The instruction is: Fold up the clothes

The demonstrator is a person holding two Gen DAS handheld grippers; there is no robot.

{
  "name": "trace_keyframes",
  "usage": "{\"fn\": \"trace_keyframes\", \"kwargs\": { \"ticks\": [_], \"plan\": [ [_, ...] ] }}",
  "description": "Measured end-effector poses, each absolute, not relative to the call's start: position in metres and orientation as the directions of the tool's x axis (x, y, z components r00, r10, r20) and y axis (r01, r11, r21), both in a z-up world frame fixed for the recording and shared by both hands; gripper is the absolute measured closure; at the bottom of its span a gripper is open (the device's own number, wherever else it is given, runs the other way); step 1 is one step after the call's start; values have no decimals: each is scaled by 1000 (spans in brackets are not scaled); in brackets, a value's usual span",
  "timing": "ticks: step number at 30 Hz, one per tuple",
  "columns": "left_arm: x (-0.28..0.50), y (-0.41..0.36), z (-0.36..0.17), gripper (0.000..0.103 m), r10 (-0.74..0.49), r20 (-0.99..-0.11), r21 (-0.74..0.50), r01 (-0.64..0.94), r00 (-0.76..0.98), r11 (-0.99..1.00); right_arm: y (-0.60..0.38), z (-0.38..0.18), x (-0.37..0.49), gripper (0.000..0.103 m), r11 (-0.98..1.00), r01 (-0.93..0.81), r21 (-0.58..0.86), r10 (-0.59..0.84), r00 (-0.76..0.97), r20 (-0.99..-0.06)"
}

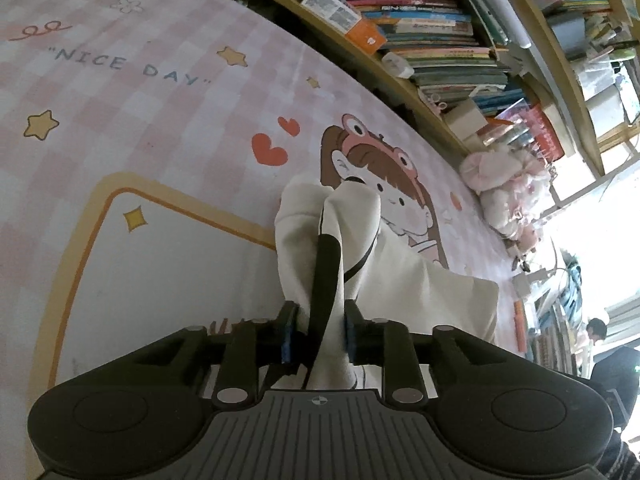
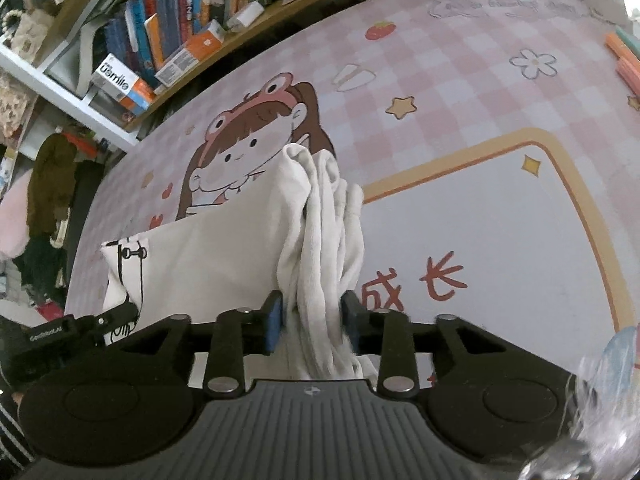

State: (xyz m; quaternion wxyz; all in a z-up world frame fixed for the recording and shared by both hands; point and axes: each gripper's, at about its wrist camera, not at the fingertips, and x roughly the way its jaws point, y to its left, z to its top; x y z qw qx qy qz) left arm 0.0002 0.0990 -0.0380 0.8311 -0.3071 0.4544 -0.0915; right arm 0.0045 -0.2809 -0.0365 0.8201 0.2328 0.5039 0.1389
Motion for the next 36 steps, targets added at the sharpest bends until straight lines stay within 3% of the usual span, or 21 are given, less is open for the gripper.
{"fn": "trace_keyframes", "kwargs": {
  "ticks": [3, 8, 12, 18, 36],
  "plan": [
    [2, 100, -42, 71, -427, -707, -590, -138, 564, 796, -284, -39, 3, 62, 852, 20, 522, 458, 452, -765],
    [4, 100, -47, 69, -435, -698, -603, -139, 568, 786, -283, -41, 6, 62, 842, 13, 539, 474, 456, -753],
    [5, 100, -49, 72, -440, -693, -613, -147, 571, 776, -276, -42, 7, 71, 848, -10, 530, 477, 448, -756],
    [2, 99, -47, 88, -458, -677, -635, -142, 576, 760, -274, -39, 6, 82, 849, -34, 528, 483, 454, -748],
    [2, 95, -15, 90, -470, -622, -653, -84, 626, 753, -269, -10, 5, 84, 853, -89, 515, 480, 523, -705]
  ]
}}
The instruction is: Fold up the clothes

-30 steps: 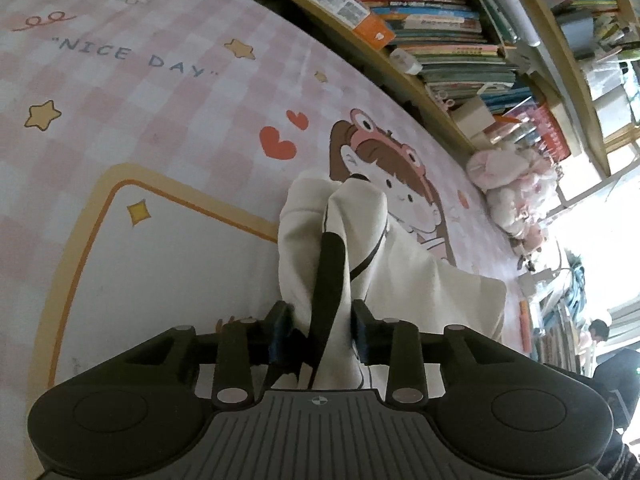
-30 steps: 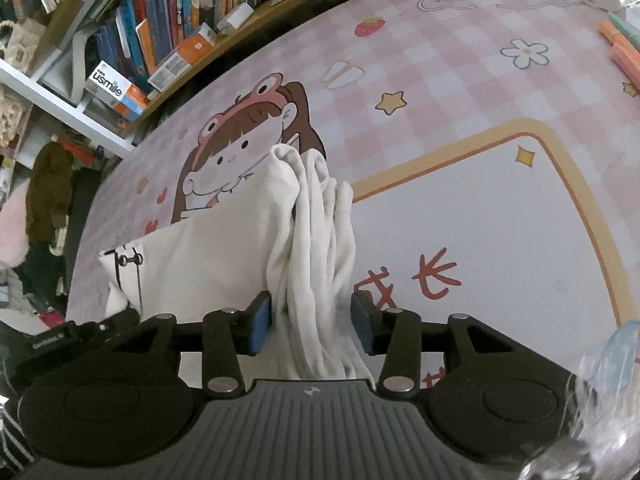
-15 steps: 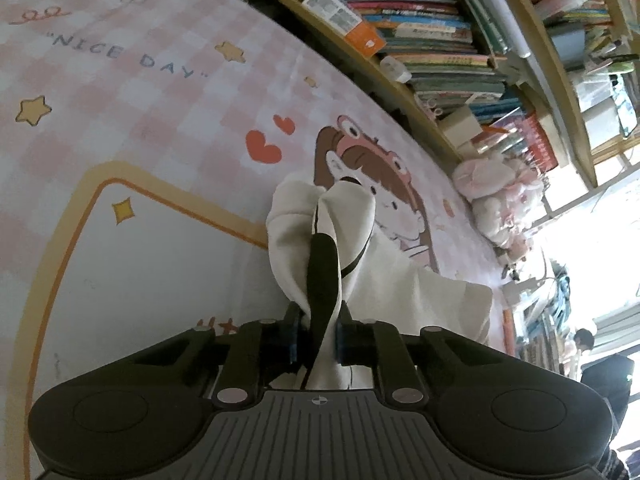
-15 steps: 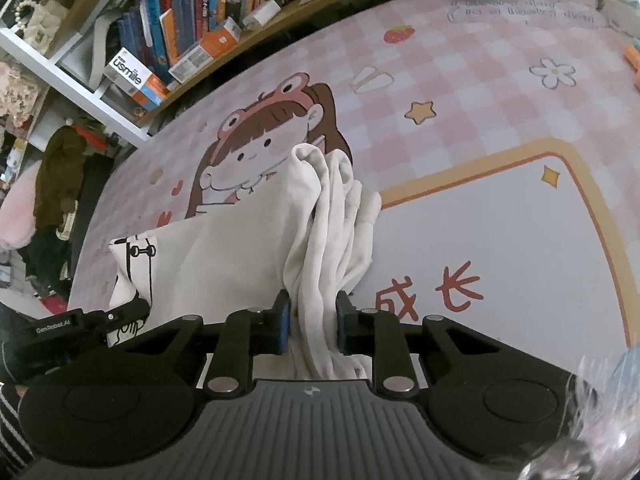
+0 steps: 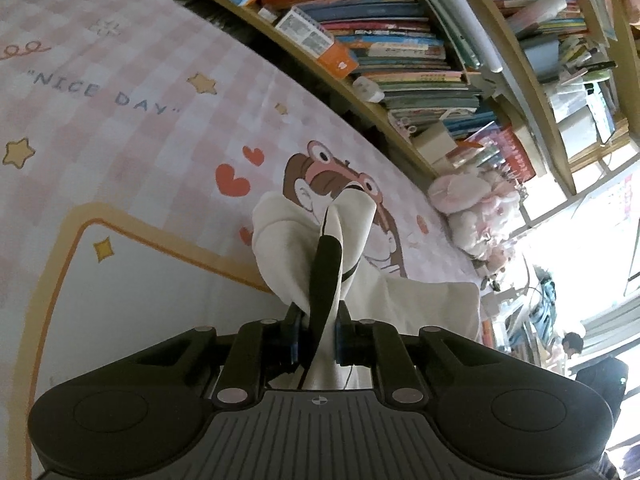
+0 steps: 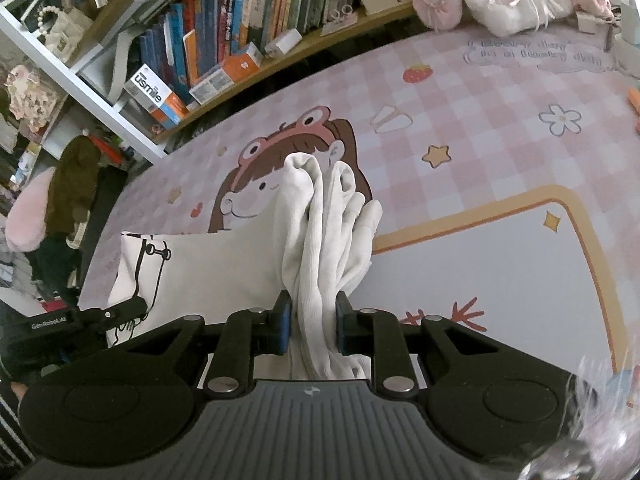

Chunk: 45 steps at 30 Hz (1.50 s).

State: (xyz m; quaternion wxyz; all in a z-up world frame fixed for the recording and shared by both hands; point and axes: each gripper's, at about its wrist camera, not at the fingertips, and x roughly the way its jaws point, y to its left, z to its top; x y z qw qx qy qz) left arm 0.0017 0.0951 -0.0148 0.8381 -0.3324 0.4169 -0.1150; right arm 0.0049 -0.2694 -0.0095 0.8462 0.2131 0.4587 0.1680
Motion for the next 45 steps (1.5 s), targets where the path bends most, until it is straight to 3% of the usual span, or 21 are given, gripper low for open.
{"fn": "trace_keyframes", "kwargs": {
  "ticks": [30, 45],
  "plan": [
    [86, 90, 29, 90, -452, -567, -638, -19, 689, 770, -261, 33, 90, 84, 854, -199, 481, 494, 600, -629],
    [186, 101, 6, 90, -398, -565, -596, -24, 722, 802, -254, 20, 189, 84, 841, -210, 499, 505, 635, -584]
  ]
}}
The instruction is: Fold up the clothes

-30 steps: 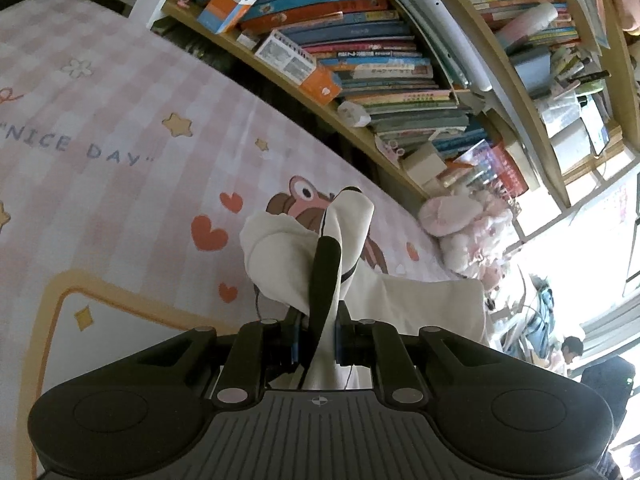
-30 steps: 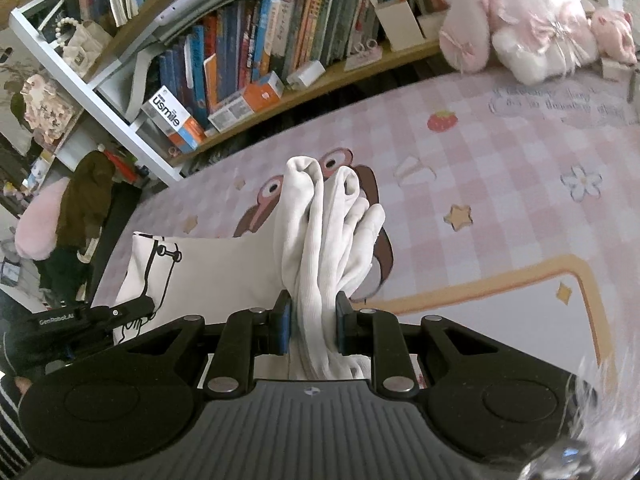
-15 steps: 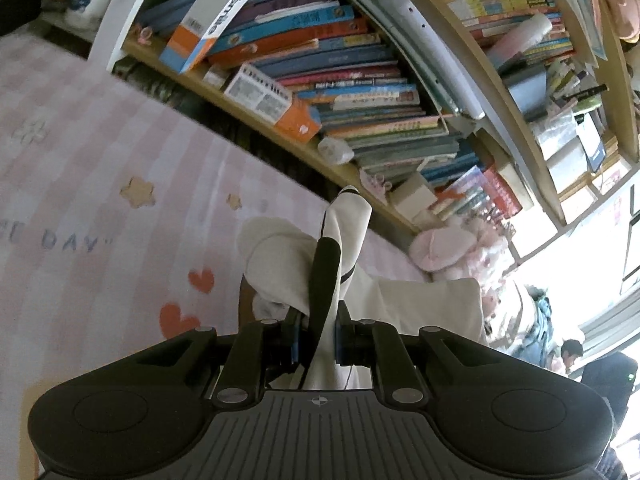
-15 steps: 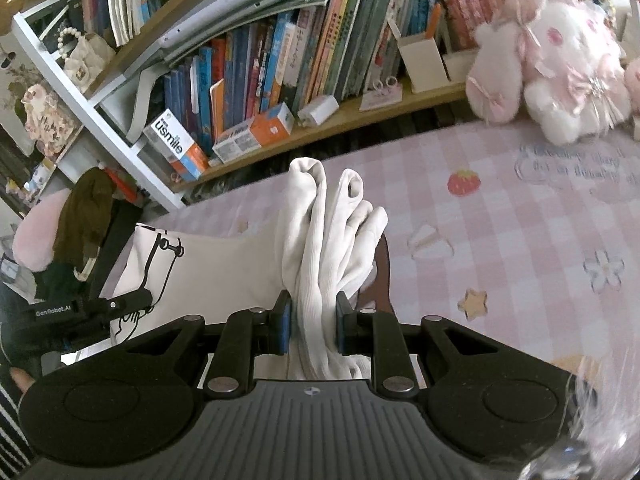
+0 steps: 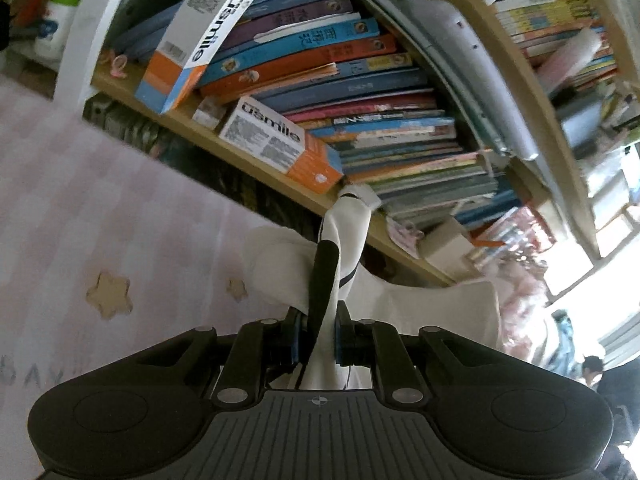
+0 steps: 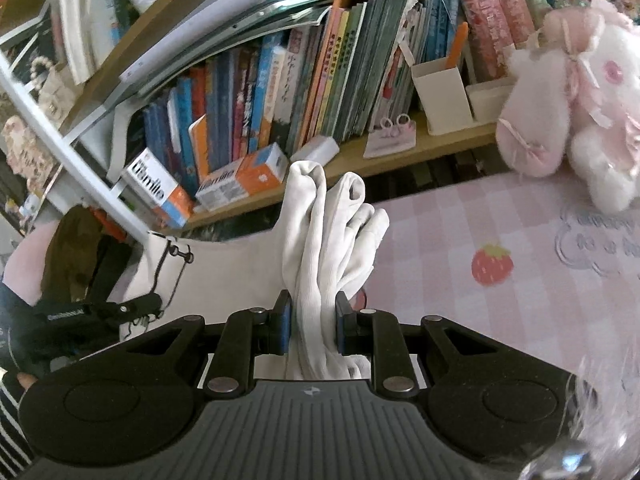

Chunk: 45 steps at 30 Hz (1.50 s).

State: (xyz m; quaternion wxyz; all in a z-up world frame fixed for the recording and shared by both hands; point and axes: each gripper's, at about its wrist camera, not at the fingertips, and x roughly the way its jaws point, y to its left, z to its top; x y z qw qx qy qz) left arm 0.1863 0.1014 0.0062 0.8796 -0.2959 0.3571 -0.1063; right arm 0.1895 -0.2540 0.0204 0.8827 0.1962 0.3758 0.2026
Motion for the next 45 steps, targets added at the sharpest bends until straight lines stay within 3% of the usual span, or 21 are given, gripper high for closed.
{"fn": "trace_keyframes", "kwargs": {
  "ticks": [17, 21, 26, 29, 30, 31, 33, 45],
  "plan": [
    [257, 107, -33, 90, -396, -551, -607, -27, 735, 795, -252, -17, 267, 84, 843, -188, 504, 492, 648, -581],
    [254, 112, -53, 88, -384, -546, -646, -81, 745, 759, -262, -46, 273, 83, 833, -90, 546, 473, 628, -617],
    [254, 114, -60, 79, -363, -570, -632, -111, 737, 767, -278, -67, 271, 73, 759, 3, 652, 499, 639, -585],
    [251, 112, -55, 55, -310, -602, -568, -122, 735, 814, -278, -64, 269, 67, 765, 4, 644, 494, 639, -590],
    [247, 111, -51, 49, -288, -603, -544, -120, 744, 830, -278, -60, 267, 60, 777, 1, 629, 483, 639, -598],
    [244, 111, -47, 47, -271, -599, -528, -117, 753, 841, -277, -56, 265, 53, 789, -3, 614, 473, 640, -605],
    [234, 113, -40, 42, -261, -588, -517, -108, 766, 849, -278, -49, 258, 49, 811, -27, 584, 459, 649, -607],
    [150, 84, -14, 33, -206, -641, -370, -63, 740, 927, -272, -8, 177, 25, 916, -123, 382, 352, 706, -615]
  ]
}}
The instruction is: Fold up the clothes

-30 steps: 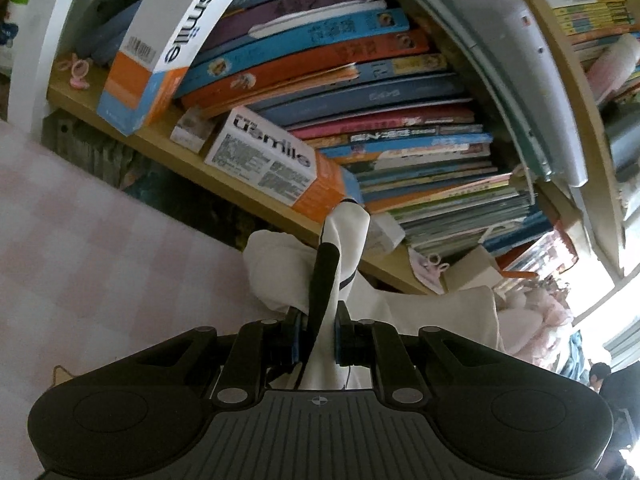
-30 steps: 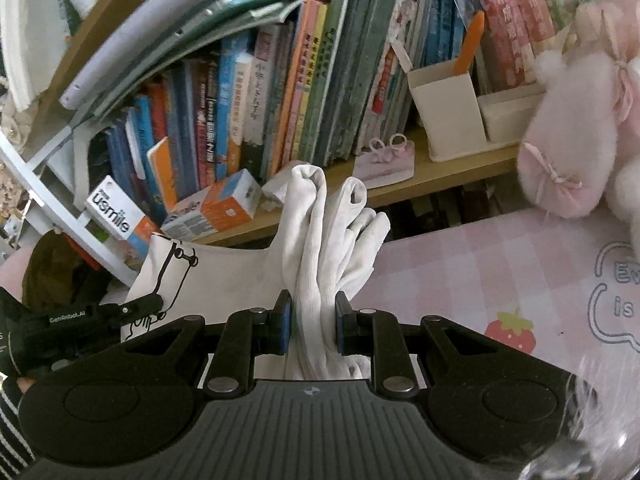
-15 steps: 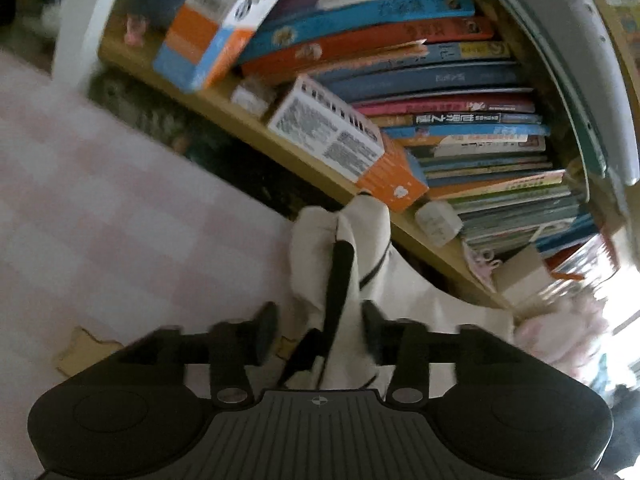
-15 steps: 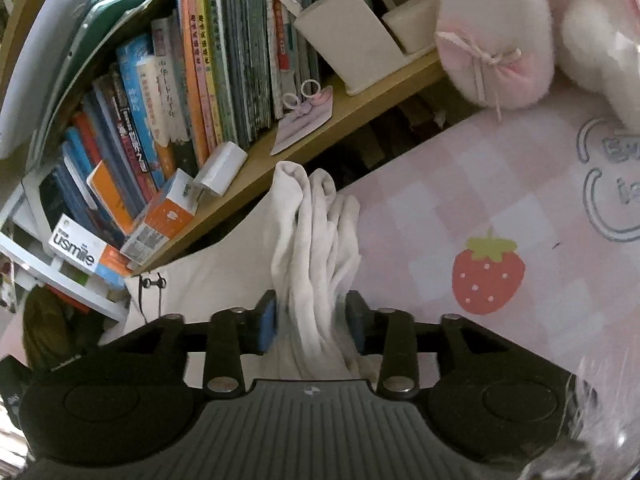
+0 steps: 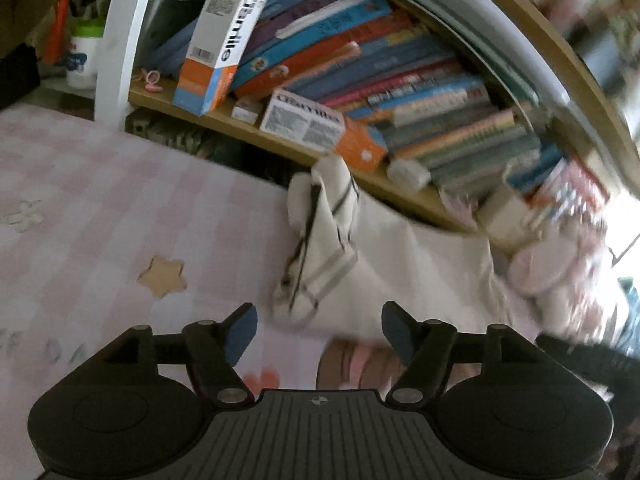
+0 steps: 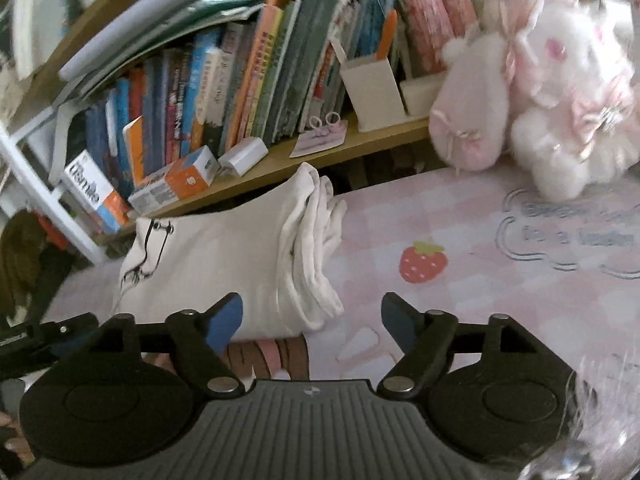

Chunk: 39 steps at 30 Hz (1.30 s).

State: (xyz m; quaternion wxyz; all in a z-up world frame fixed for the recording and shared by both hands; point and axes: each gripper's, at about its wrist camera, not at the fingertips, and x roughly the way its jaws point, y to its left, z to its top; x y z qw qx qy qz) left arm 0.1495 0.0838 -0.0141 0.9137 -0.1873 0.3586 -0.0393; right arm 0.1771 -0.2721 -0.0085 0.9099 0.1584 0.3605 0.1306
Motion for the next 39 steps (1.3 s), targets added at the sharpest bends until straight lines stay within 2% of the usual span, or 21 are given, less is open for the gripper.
{"fn": "trace_keyframes", "kwargs": {
  "ticks": [5, 9, 12, 16, 21, 39],
  "plan": [
    [117, 65, -10, 33, -144, -665, -304, -89, 733, 949, -261, 5, 144, 24, 943, -172, 286, 319, 718, -619],
    [97, 52, -2, 32, -118, -661, -274, -92, 741, 957, -249, 16, 119, 17, 957, -205, 207, 290, 736, -612],
    [81, 43, 4, 24, -87, -648, -231, -85, 756, 969, -242, 21, 101, 14, 964, -212, 162, 267, 747, -609],
    [66, 34, 10, 22, -77, -634, -192, -59, 769, 980, -237, 21, 81, 8, 967, -207, 148, 254, 751, -610],
    [50, 26, 16, 12, -60, -620, -173, -62, 782, 983, -234, 20, 61, 0, 970, -191, 148, 242, 758, -605],
    [14, 17, 8, 11, -21, -644, -156, -105, 765, 982, -239, 9, 20, 0, 978, -156, 141, 210, 748, -629]
  ]
}}
